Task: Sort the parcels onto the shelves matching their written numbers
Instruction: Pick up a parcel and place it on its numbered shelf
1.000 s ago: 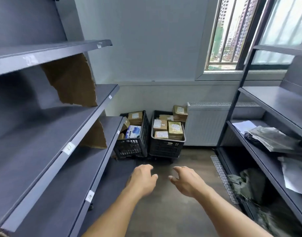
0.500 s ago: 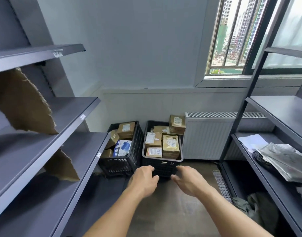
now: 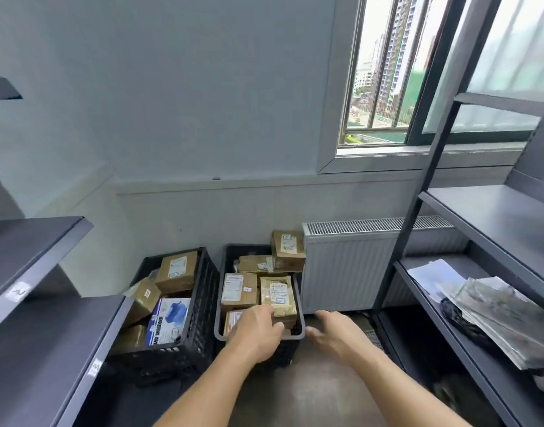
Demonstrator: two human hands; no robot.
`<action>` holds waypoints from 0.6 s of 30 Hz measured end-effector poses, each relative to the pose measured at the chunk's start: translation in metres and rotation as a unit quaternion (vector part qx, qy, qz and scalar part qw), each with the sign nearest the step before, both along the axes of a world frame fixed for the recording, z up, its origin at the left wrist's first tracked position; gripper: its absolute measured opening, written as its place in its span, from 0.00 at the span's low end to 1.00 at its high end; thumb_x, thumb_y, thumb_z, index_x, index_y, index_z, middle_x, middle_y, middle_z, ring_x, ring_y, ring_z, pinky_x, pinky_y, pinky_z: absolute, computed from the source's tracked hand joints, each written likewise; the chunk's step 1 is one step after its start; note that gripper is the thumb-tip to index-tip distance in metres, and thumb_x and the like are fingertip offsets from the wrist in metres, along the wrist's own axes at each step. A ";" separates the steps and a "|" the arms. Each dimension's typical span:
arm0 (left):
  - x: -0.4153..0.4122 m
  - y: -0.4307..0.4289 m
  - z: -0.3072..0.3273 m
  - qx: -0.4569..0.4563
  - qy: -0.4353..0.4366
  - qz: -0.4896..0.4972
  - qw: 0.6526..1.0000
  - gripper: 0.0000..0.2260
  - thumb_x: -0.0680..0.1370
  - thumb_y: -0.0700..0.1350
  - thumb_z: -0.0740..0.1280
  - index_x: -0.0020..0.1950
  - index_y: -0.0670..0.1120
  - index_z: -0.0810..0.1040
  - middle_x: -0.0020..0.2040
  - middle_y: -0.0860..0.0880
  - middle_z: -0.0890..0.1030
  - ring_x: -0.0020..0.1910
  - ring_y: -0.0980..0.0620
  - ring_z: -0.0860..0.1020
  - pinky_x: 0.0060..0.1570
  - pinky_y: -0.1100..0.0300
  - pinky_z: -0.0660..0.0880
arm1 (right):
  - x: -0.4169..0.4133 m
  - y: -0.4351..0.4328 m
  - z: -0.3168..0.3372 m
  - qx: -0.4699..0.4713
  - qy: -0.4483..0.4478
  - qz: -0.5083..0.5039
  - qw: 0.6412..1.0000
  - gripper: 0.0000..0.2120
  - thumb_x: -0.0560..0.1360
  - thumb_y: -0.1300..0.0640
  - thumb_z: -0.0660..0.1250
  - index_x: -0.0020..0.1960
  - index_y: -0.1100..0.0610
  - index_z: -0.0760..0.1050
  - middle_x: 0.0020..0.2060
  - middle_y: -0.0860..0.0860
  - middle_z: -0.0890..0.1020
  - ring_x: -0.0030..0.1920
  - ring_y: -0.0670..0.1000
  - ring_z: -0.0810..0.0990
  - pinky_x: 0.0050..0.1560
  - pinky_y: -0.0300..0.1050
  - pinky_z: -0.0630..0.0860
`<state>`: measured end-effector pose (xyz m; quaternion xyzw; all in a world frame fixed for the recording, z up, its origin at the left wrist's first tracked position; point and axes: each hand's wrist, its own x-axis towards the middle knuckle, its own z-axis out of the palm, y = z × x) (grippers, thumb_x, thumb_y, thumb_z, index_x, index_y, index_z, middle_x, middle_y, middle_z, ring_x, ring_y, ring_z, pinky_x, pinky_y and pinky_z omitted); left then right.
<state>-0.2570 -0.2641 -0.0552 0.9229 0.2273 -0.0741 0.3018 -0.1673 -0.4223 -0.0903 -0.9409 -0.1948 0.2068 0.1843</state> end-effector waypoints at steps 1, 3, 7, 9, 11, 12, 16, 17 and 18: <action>0.018 0.007 0.000 -0.006 -0.002 -0.001 1.000 0.19 0.81 0.52 0.63 0.71 0.50 0.73 0.67 0.48 0.76 0.63 0.48 0.76 0.62 0.53 0.75 | 0.016 0.007 0.002 -0.007 -0.003 -0.006 1.000 0.24 0.79 0.39 0.62 0.70 0.51 0.73 0.65 0.51 0.79 0.65 0.55 0.76 0.63 0.50 0.75; 0.054 0.021 0.001 -0.008 -0.002 -0.010 1.000 0.17 0.81 0.51 0.63 0.69 0.50 0.74 0.65 0.48 0.77 0.60 0.49 0.77 0.58 0.56 0.75 | 0.046 0.021 0.010 -0.015 -0.009 -0.017 1.000 0.23 0.80 0.41 0.62 0.68 0.53 0.73 0.65 0.52 0.78 0.65 0.55 0.76 0.63 0.50 0.74; 0.118 0.046 0.001 -0.001 -0.005 -0.024 1.000 0.17 0.81 0.50 0.62 0.70 0.50 0.73 0.67 0.49 0.76 0.64 0.49 0.75 0.58 0.55 0.73 | 0.097 0.043 0.015 -0.012 -0.007 -0.025 1.000 0.18 0.81 0.42 0.60 0.61 0.55 0.74 0.60 0.53 0.80 0.62 0.56 0.78 0.57 0.51 0.75; 0.142 0.052 -0.002 -0.003 0.006 -0.034 0.999 0.19 0.82 0.50 0.62 0.73 0.49 0.71 0.70 0.49 0.74 0.67 0.49 0.74 0.61 0.56 0.72 | 0.117 0.050 0.013 -0.018 0.011 -0.034 0.999 0.20 0.82 0.42 0.60 0.66 0.56 0.73 0.63 0.53 0.79 0.64 0.56 0.77 0.62 0.51 0.75; 0.164 0.058 -0.006 -0.014 0.018 -0.036 0.999 0.21 0.82 0.49 0.62 0.75 0.49 0.69 0.72 0.48 0.72 0.69 0.48 0.72 0.63 0.57 0.70 | 0.137 0.055 0.008 -0.018 0.027 -0.043 0.999 0.23 0.82 0.43 0.61 0.69 0.57 0.72 0.66 0.54 0.78 0.66 0.56 0.76 0.65 0.52 0.74; 0.175 0.061 -0.010 -0.018 0.021 -0.035 0.999 0.21 0.82 0.50 0.62 0.76 0.49 0.68 0.73 0.48 0.71 0.70 0.48 0.71 0.64 0.56 0.70 | 0.148 0.057 0.005 -0.017 0.032 -0.044 0.998 0.23 0.82 0.43 0.61 0.69 0.58 0.72 0.66 0.55 0.77 0.66 0.56 0.75 0.65 0.52 0.73; 0.219 0.071 -0.027 -0.023 0.040 -0.028 0.999 0.22 0.81 0.51 0.62 0.76 0.50 0.68 0.74 0.49 0.71 0.71 0.49 0.71 0.66 0.54 0.70 | 0.196 0.065 -0.006 -0.026 0.060 -0.042 0.997 0.24 0.81 0.42 0.60 0.69 0.57 0.71 0.67 0.55 0.77 0.66 0.56 0.75 0.65 0.52 0.73; 0.231 0.073 -0.031 -0.024 0.045 -0.025 0.998 0.22 0.82 0.50 0.62 0.76 0.49 0.68 0.74 0.48 0.71 0.71 0.49 0.71 0.66 0.55 0.70 | 0.209 0.068 -0.009 -0.027 0.067 -0.038 0.997 0.24 0.82 0.42 0.60 0.70 0.57 0.71 0.67 0.54 0.77 0.66 0.56 0.75 0.66 0.51 0.73; 0.244 0.075 -0.034 -0.027 0.045 -0.020 0.998 0.22 0.82 0.50 0.62 0.75 0.49 0.69 0.73 0.48 0.71 0.71 0.49 0.71 0.67 0.55 0.69 | 0.223 0.071 -0.012 -0.027 0.073 -0.033 0.996 0.24 0.82 0.42 0.60 0.70 0.56 0.70 0.67 0.54 0.76 0.67 0.56 0.75 0.66 0.50 0.73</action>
